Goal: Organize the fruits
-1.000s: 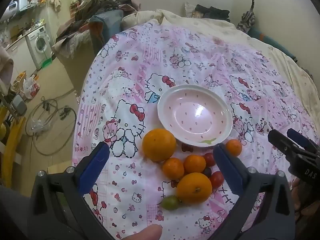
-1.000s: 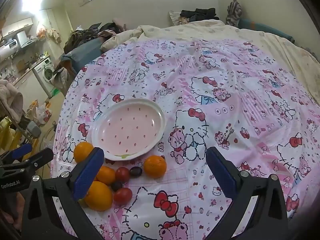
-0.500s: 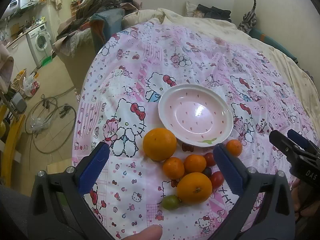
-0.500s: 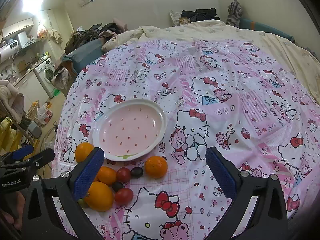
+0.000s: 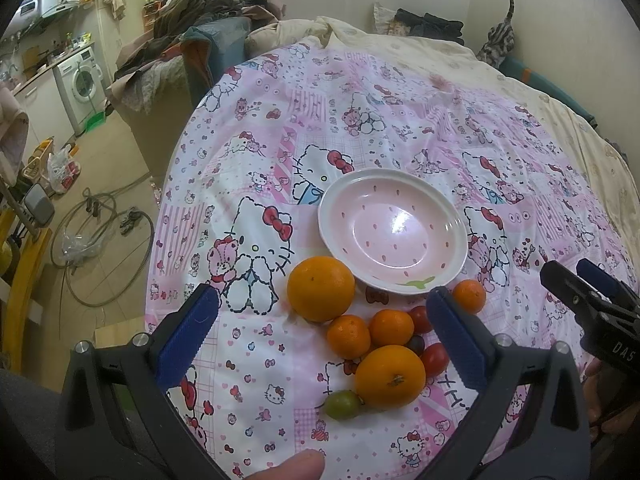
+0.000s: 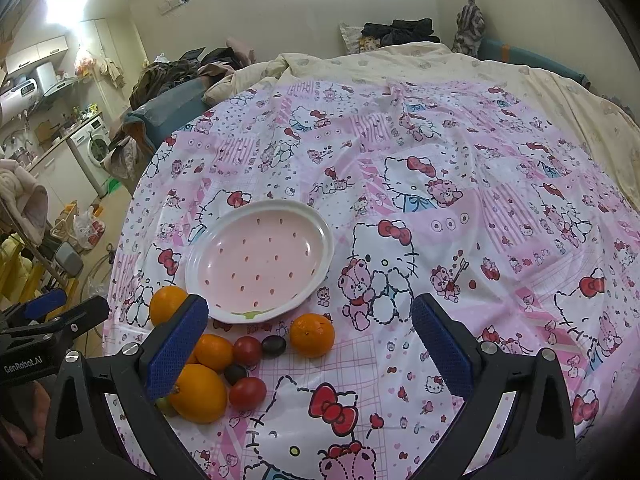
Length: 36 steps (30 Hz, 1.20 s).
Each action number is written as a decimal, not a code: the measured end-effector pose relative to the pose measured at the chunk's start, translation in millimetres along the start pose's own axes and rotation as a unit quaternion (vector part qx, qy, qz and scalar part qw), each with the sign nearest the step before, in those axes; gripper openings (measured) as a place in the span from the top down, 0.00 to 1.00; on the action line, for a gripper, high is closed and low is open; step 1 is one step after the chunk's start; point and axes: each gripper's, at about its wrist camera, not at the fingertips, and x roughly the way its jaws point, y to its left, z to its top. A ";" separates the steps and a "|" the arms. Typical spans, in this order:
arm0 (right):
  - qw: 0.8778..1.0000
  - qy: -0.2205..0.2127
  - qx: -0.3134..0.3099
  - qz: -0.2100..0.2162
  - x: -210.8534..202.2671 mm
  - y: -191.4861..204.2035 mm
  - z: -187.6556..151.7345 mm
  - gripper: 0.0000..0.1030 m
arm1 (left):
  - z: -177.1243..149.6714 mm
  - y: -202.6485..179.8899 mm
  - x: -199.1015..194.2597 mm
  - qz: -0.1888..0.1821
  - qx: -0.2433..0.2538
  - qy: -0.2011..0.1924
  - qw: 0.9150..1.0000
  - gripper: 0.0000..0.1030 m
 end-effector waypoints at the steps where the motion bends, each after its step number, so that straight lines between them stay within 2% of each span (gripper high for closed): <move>1: 1.000 0.000 0.000 0.000 0.2 -0.1 0.0 0.00 | 0.0 0.3 -0.2 0.000 0.000 0.000 1.000 0.00; 36: 1.000 -0.003 -0.007 -0.002 -2.7 1.8 3.0 0.00 | -0.1 0.6 -1.3 0.001 0.001 -0.003 1.000 0.00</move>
